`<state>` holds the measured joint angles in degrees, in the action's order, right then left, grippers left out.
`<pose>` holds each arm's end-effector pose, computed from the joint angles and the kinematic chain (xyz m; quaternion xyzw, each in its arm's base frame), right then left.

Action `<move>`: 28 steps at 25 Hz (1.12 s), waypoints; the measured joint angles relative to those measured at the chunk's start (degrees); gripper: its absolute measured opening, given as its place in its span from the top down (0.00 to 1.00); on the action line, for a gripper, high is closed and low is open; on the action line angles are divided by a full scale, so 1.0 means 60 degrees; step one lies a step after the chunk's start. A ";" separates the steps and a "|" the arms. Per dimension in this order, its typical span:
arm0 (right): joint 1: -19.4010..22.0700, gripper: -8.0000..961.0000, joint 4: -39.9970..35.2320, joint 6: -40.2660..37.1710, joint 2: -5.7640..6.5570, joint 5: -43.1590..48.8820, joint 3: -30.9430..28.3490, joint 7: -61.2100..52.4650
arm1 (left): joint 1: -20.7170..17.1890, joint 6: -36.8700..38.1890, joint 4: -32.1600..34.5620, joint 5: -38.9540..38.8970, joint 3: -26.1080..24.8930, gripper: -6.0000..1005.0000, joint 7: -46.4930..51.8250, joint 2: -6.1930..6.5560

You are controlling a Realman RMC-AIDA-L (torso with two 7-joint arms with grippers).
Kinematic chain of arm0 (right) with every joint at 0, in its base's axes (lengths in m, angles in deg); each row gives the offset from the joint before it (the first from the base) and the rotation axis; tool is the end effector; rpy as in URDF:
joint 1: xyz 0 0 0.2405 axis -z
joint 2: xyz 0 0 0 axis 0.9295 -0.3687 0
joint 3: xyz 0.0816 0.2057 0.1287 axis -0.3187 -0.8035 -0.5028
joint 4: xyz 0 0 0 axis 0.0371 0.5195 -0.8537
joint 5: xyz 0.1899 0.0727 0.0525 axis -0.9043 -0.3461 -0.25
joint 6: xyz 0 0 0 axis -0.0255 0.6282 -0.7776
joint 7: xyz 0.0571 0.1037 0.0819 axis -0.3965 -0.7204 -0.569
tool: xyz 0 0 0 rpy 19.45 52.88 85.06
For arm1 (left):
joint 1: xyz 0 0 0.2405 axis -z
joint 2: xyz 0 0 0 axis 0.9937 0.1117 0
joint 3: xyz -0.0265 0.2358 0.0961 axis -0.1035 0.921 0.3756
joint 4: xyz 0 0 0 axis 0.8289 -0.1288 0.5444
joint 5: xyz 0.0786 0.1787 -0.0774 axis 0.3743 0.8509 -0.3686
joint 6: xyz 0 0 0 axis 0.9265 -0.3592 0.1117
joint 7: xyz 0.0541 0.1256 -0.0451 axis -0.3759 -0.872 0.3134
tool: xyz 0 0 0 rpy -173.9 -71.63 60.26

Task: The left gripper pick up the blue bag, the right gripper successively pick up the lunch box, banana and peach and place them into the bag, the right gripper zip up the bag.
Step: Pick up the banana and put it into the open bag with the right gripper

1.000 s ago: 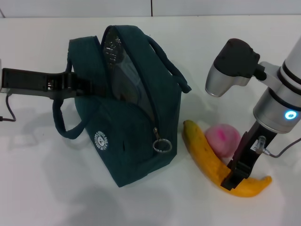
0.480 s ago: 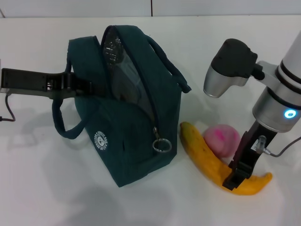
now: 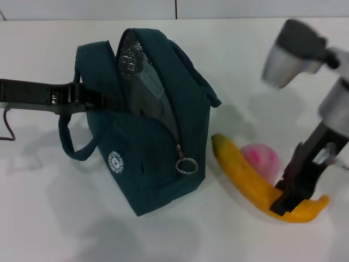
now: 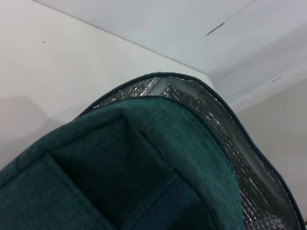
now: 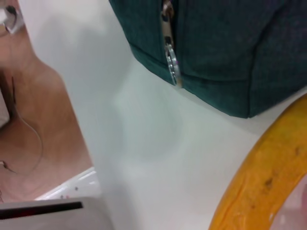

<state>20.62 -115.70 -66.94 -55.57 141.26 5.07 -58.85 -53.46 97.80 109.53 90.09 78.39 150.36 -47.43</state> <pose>0.1221 0.3253 -0.0140 0.9375 -0.2388 0.2475 0.0533 -0.2385 0.3335 0.0650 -0.8081 -0.5586 -0.1856 0.0216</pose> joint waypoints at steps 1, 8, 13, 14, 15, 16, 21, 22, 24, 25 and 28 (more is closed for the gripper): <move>0.0070 0.55 -0.0132 -0.0277 0.0026 0.0043 -0.0427 0.0113 | 0.0000 0.0001 0.0000 -0.0001 -0.0010 0.96 0.0000 0.0006; 0.0366 0.55 -0.0177 -0.1403 0.0264 0.0019 -0.3856 0.1042 | 0.0003 -0.0005 0.0000 -0.0022 -0.0024 0.96 0.0000 0.0008; 0.0603 0.55 -0.0106 -0.1467 0.0540 -0.0046 -0.5136 0.1427 | 0.0027 0.0005 0.0000 -0.0180 -0.0024 0.96 0.0025 0.0000; 0.0633 0.55 -0.0090 -0.1470 0.0565 -0.0047 -0.5355 0.1493 | 0.0031 0.0022 0.0000 -0.0259 -0.0018 0.96 0.0034 -0.0001; 0.0666 0.55 -0.0089 -0.1471 0.0576 -0.0080 -0.5649 0.1578 | 0.0031 0.0072 0.0000 -0.0361 -0.0017 0.96 0.0033 -0.0003; 0.0685 0.55 -0.0090 -0.1477 0.0578 -0.0156 -0.5905 0.1644 | 0.0031 0.0143 0.0000 -0.0468 -0.0014 0.96 0.0029 -0.0007; 0.0736 0.55 -0.0178 -0.1415 0.0592 -0.1683 -0.7243 0.2011 | 0.0019 0.0389 0.0000 -0.0818 0.0031 0.96 0.0009 -0.0036; 0.0759 0.55 -0.0163 -0.1339 0.0589 -0.2258 -0.7446 0.2120 | 0.0024 0.0397 0.0000 -0.0819 0.0037 0.96 0.0008 -0.0046; 0.0805 0.55 -0.0107 -0.1098 0.0548 -0.3204 -0.7549 0.2323 | 0.0036 0.0414 0.0001 -0.0819 0.0047 0.96 0.0008 -0.0083; 0.0817 0.55 -0.0094 -0.0998 0.0524 -0.3539 -0.7537 0.2423 | 0.0035 0.0433 0.0001 -0.0819 0.0053 0.95 0.0006 -0.0097; 0.0831 0.55 -0.0078 -0.0558 0.0261 -0.4273 -0.7472 0.2890 | 0.0020 0.0484 0.0001 -0.0819 0.0058 0.95 0.0000 -0.0176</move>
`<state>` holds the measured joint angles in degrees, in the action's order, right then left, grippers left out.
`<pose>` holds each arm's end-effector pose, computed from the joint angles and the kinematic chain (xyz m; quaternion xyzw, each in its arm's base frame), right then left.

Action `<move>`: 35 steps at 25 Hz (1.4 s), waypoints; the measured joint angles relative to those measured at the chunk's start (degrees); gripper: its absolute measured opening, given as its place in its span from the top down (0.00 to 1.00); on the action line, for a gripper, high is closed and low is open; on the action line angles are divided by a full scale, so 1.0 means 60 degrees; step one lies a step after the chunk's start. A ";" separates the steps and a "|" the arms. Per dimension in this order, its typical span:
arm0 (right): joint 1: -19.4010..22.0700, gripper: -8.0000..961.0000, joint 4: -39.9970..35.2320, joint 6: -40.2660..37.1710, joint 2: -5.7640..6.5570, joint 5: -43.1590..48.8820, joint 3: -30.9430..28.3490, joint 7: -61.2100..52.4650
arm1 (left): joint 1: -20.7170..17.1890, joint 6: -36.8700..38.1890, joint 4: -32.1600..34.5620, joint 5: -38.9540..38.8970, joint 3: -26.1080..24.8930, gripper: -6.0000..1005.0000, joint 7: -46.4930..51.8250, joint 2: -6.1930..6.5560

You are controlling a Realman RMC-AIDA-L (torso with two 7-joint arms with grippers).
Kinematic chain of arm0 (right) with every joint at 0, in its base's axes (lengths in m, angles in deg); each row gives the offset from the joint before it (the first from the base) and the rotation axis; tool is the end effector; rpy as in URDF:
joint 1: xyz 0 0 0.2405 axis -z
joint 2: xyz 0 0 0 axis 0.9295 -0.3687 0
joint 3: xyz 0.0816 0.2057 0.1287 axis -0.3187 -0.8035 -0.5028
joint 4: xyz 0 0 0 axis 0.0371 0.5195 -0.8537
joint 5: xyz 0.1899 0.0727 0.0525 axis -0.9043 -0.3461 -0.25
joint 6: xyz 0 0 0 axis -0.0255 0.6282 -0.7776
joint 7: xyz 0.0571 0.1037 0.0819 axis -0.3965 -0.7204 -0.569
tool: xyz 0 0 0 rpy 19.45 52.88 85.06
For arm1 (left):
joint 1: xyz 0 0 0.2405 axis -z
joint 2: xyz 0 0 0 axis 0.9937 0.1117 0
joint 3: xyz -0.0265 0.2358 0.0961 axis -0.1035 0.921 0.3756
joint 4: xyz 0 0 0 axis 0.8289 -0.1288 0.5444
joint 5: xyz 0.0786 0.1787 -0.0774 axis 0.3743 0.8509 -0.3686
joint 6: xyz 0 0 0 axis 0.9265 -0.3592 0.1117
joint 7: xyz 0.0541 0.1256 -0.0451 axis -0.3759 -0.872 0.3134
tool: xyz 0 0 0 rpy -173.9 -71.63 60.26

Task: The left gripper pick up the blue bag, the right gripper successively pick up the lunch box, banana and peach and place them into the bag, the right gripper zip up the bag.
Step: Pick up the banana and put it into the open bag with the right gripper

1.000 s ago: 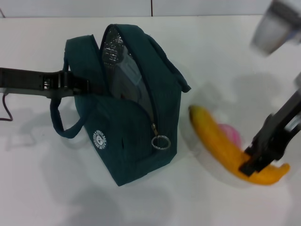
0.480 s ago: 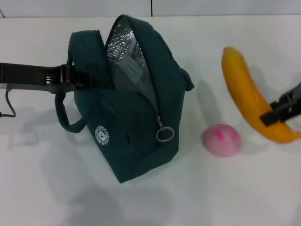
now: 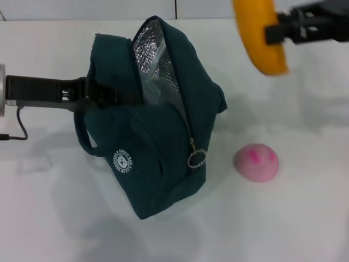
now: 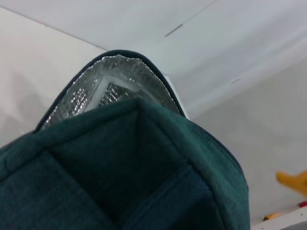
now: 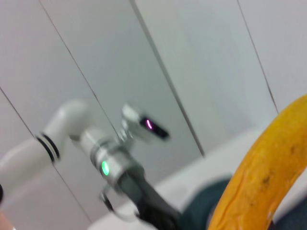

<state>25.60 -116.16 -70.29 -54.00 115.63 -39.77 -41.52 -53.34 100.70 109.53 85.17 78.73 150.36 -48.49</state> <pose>0.1128 0.3553 0.1155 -0.9490 0.2127 0.2325 0.0045 -0.2216 0.3282 0.0610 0.8119 0.5407 0.2189 0.0222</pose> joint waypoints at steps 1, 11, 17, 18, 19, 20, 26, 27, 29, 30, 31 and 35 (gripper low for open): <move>0.0001 0.55 0.0023 0.0199 -0.0128 -0.0157 0.0036 0.0226 | -0.0006 0.0007 0.0000 0.0004 0.0005 0.95 -0.0030 -0.0055; -0.0110 0.55 0.2613 0.3292 -0.0299 -0.2411 0.2434 0.3312 | -0.0356 0.0042 -0.0232 0.0072 0.0104 0.95 -0.0363 -0.0321; -0.0562 0.54 0.4507 0.3722 -0.0335 -0.3923 0.3050 0.4595 | -0.0407 0.0041 -0.0584 0.0052 0.0123 0.95 -0.0641 -0.0343; -0.0650 0.54 0.4821 0.3734 -0.0340 -0.4190 0.3197 0.4827 | -0.0409 0.0041 -0.0616 0.0040 0.0121 0.95 -0.0680 -0.0358; -0.0680 0.54 0.4978 0.3741 -0.0345 -0.4346 0.3320 0.4943 | -0.0409 0.0040 -0.0618 0.0037 0.0116 0.95 -0.0683 -0.0368; -0.0716 0.54 0.5165 0.3758 -0.0348 -0.4555 0.3507 0.5065 | -0.0401 0.0040 -0.0621 0.0023 0.0101 0.95 -0.0688 -0.0387; -0.0645 0.53 0.5799 0.3783 -0.0381 -0.5421 0.4358 0.5319 | -0.0429 0.0026 -0.0628 -0.0372 0.0039 0.95 -0.0716 -0.0359; -0.0603 0.53 0.5859 0.3770 -0.0384 -0.5502 0.4398 0.5324 | -0.0438 0.0020 -0.0629 -0.0390 0.0038 0.95 -0.0717 -0.0356; -0.0548 0.52 0.6031 0.3735 -0.0392 -0.5613 0.4470 0.5357 | -0.0461 0.0017 -0.0630 -0.0428 0.0037 0.95 -0.0718 -0.0355; -0.0532 0.52 0.6142 0.3718 -0.0394 -0.5701 0.4524 0.5400 | -0.0480 0.0018 -0.0630 -0.0440 0.0036 0.95 -0.0718 -0.0355; -0.0517 0.52 0.6277 0.3704 -0.0394 -0.5802 0.4581 0.5451 | -0.0500 0.0019 -0.0630 -0.0443 0.0035 0.95 -0.0719 -0.0355; -0.0467 0.52 0.6898 0.3685 -0.0396 -0.6124 0.4788 0.5678 | -0.0553 0.0026 -0.0630 -0.0445 0.0034 0.95 -0.0722 -0.0354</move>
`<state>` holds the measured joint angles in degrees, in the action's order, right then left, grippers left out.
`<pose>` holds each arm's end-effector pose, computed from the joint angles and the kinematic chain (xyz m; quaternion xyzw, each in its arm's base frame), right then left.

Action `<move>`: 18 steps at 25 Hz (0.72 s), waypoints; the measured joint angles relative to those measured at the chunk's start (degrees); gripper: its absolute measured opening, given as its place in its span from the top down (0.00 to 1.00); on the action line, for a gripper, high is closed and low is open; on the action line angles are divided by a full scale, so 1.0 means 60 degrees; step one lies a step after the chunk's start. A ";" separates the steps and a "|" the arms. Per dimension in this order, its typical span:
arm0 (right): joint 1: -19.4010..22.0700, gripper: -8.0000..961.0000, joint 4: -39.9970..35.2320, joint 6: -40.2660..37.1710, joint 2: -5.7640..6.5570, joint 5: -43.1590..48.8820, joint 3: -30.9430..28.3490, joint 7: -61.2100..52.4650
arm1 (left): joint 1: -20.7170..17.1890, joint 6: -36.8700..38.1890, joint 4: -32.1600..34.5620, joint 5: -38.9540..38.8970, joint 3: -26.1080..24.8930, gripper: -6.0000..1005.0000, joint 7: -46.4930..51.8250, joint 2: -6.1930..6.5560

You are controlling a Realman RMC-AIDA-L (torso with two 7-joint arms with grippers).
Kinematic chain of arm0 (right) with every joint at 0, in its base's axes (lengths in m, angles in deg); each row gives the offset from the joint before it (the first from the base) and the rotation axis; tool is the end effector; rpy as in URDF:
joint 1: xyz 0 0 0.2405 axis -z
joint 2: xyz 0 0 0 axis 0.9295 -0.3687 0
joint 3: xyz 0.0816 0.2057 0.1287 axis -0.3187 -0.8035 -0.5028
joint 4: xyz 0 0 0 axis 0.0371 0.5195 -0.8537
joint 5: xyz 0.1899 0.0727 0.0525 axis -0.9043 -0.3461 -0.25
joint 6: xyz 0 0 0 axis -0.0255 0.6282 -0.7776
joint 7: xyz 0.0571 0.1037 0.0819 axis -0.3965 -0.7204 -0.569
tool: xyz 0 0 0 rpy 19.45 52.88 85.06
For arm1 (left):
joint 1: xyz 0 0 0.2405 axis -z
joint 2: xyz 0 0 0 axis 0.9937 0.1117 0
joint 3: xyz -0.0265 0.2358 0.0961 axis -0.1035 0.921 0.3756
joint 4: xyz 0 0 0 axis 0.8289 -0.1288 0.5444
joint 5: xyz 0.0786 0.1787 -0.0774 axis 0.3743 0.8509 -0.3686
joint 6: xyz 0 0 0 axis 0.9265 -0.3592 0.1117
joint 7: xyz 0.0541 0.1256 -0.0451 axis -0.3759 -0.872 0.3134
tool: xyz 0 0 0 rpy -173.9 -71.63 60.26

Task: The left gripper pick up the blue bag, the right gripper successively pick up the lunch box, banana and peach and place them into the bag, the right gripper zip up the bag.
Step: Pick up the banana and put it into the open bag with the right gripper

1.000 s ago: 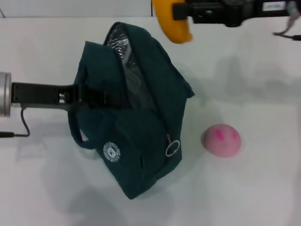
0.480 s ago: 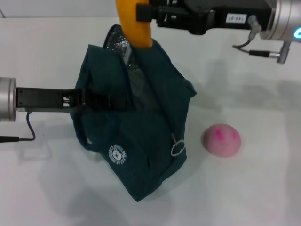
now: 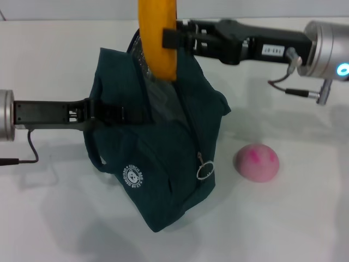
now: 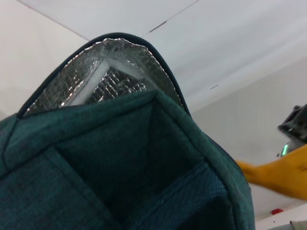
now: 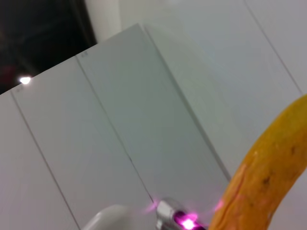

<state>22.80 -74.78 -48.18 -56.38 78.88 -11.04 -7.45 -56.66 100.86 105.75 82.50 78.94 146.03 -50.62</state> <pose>0.1093 0.3702 -0.0144 0.8808 -0.2040 -0.4237 0.0545 -0.2340 0.3088 0.0407 0.7970 0.5467 0.2518 0.0500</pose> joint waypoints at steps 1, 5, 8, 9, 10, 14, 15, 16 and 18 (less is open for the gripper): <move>0.0033 0.52 0.0154 -0.0001 0.0000 -0.0029 0.0032 0.0063 | -0.0005 0.0003 0.0000 0.0000 0.0000 0.95 -0.0007 -0.0005; 0.0225 0.51 0.0510 0.0045 0.0000 -0.0079 0.0088 0.0206 | -0.0015 0.0007 0.0000 -0.0002 0.0001 0.95 -0.0038 -0.0036; 0.0251 0.51 0.0801 0.0049 0.0001 -0.0240 0.0156 0.0307 | -0.0017 0.0011 0.0000 -0.0003 0.0008 0.95 -0.0049 -0.0042; 0.0251 0.51 0.0899 0.0061 0.0001 -0.0331 0.0224 0.0356 | -0.0020 0.0011 0.0000 -0.0003 0.0012 0.95 -0.0050 -0.0048; 0.0246 0.51 0.1001 0.0074 0.0001 -0.0411 0.0308 0.0404 | -0.0024 0.0013 0.0000 -0.0003 0.0024 0.95 -0.0054 -0.0058; 0.0202 0.50 0.1272 0.0104 0.0001 -0.1113 0.0889 0.0607 | -0.0025 0.0014 0.0000 -0.0004 0.0068 0.95 -0.0065 -0.0087; 0.0199 0.50 0.1271 0.0106 0.0001 -0.1367 0.1135 0.0627 | -0.0028 0.0014 0.0000 -0.0003 0.0075 0.95 -0.0066 -0.0093; 0.0199 0.50 0.1260 0.0106 0.0000 -0.1563 0.1346 0.0639 | -0.0028 0.0014 0.0000 -0.0003 0.0075 0.95 -0.0066 -0.0093; 0.0179 0.50 0.1211 0.0117 0.0000 -0.2115 0.1974 0.0691 | -0.0063 0.0014 0.0000 -0.0004 0.0075 0.95 -0.0114 -0.0105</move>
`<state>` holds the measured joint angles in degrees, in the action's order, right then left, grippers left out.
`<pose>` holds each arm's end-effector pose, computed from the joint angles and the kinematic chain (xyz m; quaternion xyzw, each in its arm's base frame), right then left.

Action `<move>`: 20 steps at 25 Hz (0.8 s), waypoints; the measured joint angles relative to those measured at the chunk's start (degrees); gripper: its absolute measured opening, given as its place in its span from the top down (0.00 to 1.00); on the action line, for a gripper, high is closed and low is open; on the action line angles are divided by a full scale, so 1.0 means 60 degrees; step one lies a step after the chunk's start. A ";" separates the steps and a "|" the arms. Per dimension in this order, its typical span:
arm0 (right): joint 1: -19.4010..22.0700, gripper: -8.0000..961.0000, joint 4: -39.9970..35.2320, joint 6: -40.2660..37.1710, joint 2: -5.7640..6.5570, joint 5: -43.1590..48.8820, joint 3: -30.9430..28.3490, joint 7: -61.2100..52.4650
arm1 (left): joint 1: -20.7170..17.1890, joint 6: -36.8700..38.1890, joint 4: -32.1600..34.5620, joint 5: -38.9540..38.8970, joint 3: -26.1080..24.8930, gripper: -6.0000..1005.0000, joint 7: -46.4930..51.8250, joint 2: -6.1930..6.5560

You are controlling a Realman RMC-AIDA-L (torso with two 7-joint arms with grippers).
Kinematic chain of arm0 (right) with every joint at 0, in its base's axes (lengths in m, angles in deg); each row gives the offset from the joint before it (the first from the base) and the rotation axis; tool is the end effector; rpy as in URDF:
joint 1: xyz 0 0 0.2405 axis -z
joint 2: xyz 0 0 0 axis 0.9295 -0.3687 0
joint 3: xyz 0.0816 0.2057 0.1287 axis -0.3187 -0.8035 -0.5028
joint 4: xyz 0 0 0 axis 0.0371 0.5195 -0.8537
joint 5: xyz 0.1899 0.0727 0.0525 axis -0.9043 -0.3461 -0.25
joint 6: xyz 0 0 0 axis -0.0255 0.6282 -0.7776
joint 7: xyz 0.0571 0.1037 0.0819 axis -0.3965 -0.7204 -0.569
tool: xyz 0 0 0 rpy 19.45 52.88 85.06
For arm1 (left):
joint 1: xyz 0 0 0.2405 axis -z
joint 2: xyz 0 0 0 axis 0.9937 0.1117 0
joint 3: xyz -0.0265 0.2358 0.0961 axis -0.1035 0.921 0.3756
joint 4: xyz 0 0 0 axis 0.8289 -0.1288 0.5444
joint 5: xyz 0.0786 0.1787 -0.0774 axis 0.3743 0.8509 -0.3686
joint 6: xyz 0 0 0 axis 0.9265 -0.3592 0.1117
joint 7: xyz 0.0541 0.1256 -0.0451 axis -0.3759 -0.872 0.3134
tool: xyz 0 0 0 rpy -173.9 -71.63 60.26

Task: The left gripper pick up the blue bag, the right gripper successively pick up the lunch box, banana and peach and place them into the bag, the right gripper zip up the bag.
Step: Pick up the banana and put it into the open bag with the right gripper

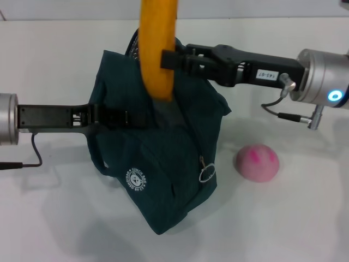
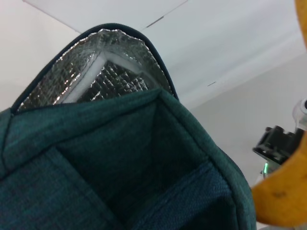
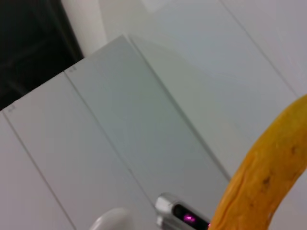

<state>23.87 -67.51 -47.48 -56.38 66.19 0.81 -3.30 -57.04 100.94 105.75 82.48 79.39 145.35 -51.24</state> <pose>0.1263 0.3550 -0.0368 0.8627 -0.2454 -0.4367 0.0691 -0.2335 0.3057 0.0358 0.7984 0.5441 0.2518 0.0550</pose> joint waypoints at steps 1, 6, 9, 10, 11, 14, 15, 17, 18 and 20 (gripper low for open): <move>-0.0013 0.50 -0.0003 0.0023 0.0001 -0.0172 0.0192 0.0020 | -0.0005 0.0000 0.0000 0.0000 0.0000 0.95 -0.0010 0.0000; 0.0004 0.49 -0.0009 0.0274 0.0001 -0.0633 0.0814 0.0067 | -0.0021 -0.0001 0.0000 0.0000 -0.0006 0.95 -0.0042 0.0010; 0.0082 0.49 0.0036 0.0385 0.0001 -0.0647 0.0838 0.0068 | -0.0029 -0.0001 0.0000 0.0000 -0.0034 0.95 -0.0043 0.0048; 0.0121 0.49 0.0052 0.0445 0.0001 -0.0641 0.0844 0.0068 | -0.0033 -0.0001 0.0000 0.0000 -0.0041 0.95 -0.0043 0.0055; 0.0179 0.48 0.0057 0.0504 0.0001 -0.0624 0.0850 0.0068 | -0.0038 -0.0001 0.0000 0.0000 -0.0041 0.95 -0.0043 0.0060; 0.0339 0.48 0.0068 0.0645 0.0001 -0.0586 0.0928 0.0068 | -0.0037 -0.0001 0.0000 0.0000 -0.0015 0.95 -0.0043 0.0061; 0.0390 0.48 0.0068 0.0704 0.0001 -0.0583 0.1002 0.0068 | -0.0038 -0.0001 0.0000 0.0001 -0.0010 0.95 -0.0043 0.0061; 0.0460 0.48 0.0050 0.0783 0.0001 -0.0575 0.1164 0.0068 | -0.0041 -0.0001 0.0000 0.0001 -0.0019 0.95 -0.0042 0.0061; 0.0482 0.48 0.0039 0.0809 0.0001 -0.0575 0.1223 0.0067 | -0.0045 -0.0001 0.0000 0.0002 -0.0031 0.95 -0.0041 0.0064; 0.0526 0.47 0.0020 0.0833 0.0001 -0.0570 0.1395 0.0067 | -0.0053 -0.0001 0.0000 0.0003 -0.0053 0.95 -0.0028 0.0072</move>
<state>27.03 -67.39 -42.48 -56.37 62.77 9.18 -2.90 -57.35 100.93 105.75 82.50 79.08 145.18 -50.81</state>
